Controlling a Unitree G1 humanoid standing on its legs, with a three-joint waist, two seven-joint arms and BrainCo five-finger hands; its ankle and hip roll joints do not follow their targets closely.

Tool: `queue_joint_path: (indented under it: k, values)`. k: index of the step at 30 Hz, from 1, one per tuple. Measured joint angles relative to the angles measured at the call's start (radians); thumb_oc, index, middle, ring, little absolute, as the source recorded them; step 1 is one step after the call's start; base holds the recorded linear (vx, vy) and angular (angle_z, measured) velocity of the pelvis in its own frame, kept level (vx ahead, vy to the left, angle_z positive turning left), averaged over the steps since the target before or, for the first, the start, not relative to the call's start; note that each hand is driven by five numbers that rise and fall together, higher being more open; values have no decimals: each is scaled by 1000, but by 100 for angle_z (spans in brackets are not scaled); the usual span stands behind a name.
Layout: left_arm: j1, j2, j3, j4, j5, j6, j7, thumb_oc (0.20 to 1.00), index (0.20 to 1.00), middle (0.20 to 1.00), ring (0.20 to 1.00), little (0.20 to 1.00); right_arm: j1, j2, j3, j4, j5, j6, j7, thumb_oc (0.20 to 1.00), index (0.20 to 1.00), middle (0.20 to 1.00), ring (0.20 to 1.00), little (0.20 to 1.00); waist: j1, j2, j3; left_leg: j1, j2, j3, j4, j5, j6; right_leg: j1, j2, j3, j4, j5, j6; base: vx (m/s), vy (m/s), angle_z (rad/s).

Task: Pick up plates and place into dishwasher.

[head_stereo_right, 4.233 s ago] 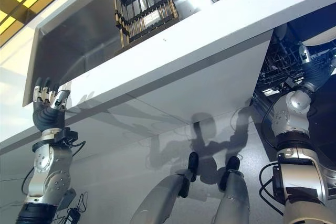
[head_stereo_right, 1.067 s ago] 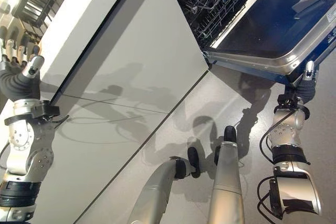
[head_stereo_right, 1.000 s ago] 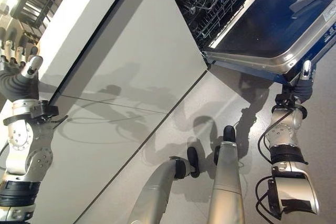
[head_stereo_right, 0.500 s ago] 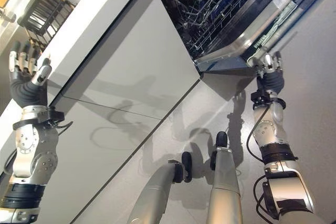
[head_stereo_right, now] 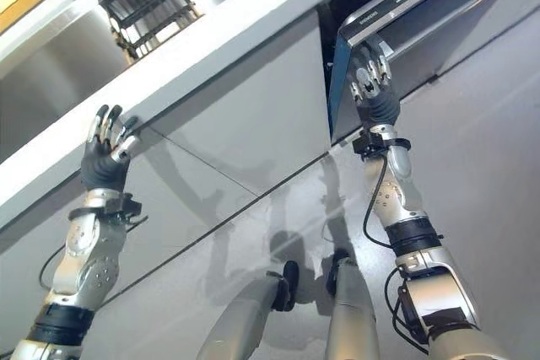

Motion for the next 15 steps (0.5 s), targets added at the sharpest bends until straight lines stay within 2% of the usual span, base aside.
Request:
queue_joint_path:
  k: [1,3,6,8,10,15]
  values:
    - [1,-9,-4,23,-3,23,-2,1000,1000,1000,1000,1000,3,8,-2,2,-12,0,-24,1000,1000,1000,1000,1000,10,-11,0,32,3,2,-36,11,-25,27,-3,-8,-10,-4,-2,38,65,41]
    - [29,-20,-5,41,-3,43,-10,1000,1000,1000,1000,1000,4,15,-3,-6,-28,-4,-53,1000,1000,1000,1000,1000,44,-35,-8,83,-2,3,-88,29,-23,67,-5,-8,-38,-6,4,69,105,12]
    - [56,-41,-4,46,-2,83,-11,1000,1000,1000,1000,1000,29,19,-26,-46,-70,-4,-113,1000,1000,1000,1000,1000,72,-60,-20,156,-4,2,-156,49,-17,136,-5,-9,-86,7,15,70,113,14]
    - [72,-44,-3,46,1,103,-10,1000,1000,1000,1000,1000,51,34,-36,-77,-95,0,-155,1000,1000,1000,1000,1000,75,-83,-54,202,0,4,-211,60,-13,180,-4,-11,-126,11,20,112,154,15]
    - [102,-52,-3,50,15,129,-10,1000,1000,1000,1000,1000,104,61,-59,-138,-121,0,-186,1000,1000,1000,1000,1000,74,-109,-120,230,-1,4,-262,75,-7,204,-2,-10,-159,18,32,98,140,9]
    - [144,-105,-4,87,22,193,-13,1000,1000,1000,1000,1000,180,57,-85,-225,-216,32,-274,1000,1000,1000,1000,1000,65,-116,-226,346,0,9,-366,101,11,317,7,-3,-255,38,60,24,163,6]
